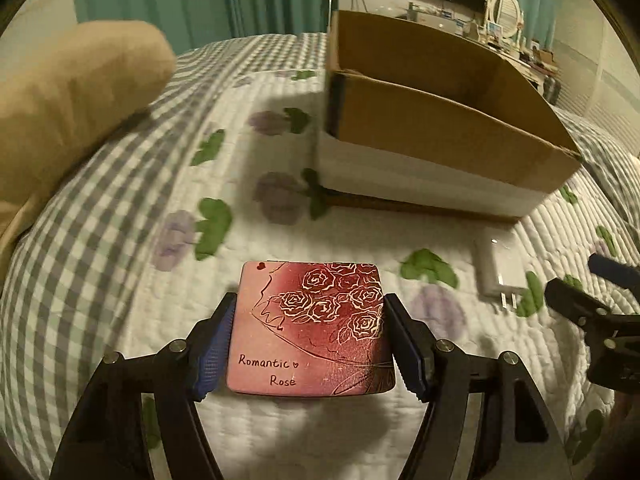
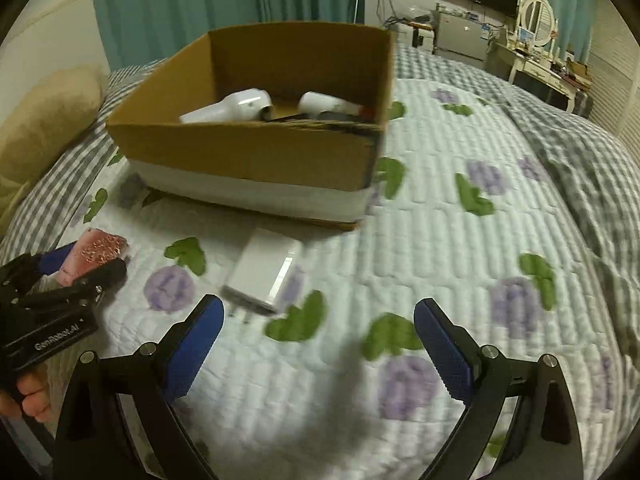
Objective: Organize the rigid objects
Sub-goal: 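Grasp the pink Romantic Rose card with the left tool while the right tool grasps the white plug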
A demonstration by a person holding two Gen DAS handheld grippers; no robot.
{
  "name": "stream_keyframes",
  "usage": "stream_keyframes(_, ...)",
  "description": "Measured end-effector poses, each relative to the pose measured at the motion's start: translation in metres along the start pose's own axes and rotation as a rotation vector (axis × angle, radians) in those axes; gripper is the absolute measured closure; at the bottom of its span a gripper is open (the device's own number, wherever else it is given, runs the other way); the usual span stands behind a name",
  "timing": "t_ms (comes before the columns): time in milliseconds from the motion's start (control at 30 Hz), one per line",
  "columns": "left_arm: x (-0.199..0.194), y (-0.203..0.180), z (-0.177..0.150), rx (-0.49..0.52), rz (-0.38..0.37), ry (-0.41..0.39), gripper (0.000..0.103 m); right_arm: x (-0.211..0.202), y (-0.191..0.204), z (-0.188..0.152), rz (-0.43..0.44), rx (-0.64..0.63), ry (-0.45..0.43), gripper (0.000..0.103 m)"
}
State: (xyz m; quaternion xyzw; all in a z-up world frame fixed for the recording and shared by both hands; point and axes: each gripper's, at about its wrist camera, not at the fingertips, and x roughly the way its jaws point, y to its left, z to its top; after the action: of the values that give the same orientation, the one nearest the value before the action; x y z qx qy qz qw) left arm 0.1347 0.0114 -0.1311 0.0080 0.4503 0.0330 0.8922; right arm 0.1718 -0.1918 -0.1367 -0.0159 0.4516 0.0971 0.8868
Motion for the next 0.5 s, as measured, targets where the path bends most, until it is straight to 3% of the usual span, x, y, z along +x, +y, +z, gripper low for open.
stream_keyframes(200, 0.005, 0.008, 0.004, 0.0, -0.011, 0.001, 0.031, 0.04, 0.01, 0.011, 0.025, 0.065, 0.074, 0.01)
stream_keyframes(267, 0.007, 0.007, 0.007, 0.002, -0.021, 0.002, 0.031, 0.048, 0.012, 0.013, 0.03, 0.076, 0.085, 0.018)
stream_keyframes(400, 0.013, 0.004, 0.01, 0.011, -0.033, 0.004, 0.031, 0.06, 0.018, 0.017, 0.04, 0.082, 0.088, 0.023)
stream_keyframes(467, 0.015, 0.001, 0.01, 0.021, -0.032, 0.009, 0.031, 0.063, 0.024, 0.018, 0.035, 0.063, 0.086, 0.036)
stream_keyframes(500, 0.015, 0.0, 0.01, 0.024, -0.028, 0.011, 0.031, 0.066, 0.027, 0.018, 0.021, 0.055, 0.089, 0.038)
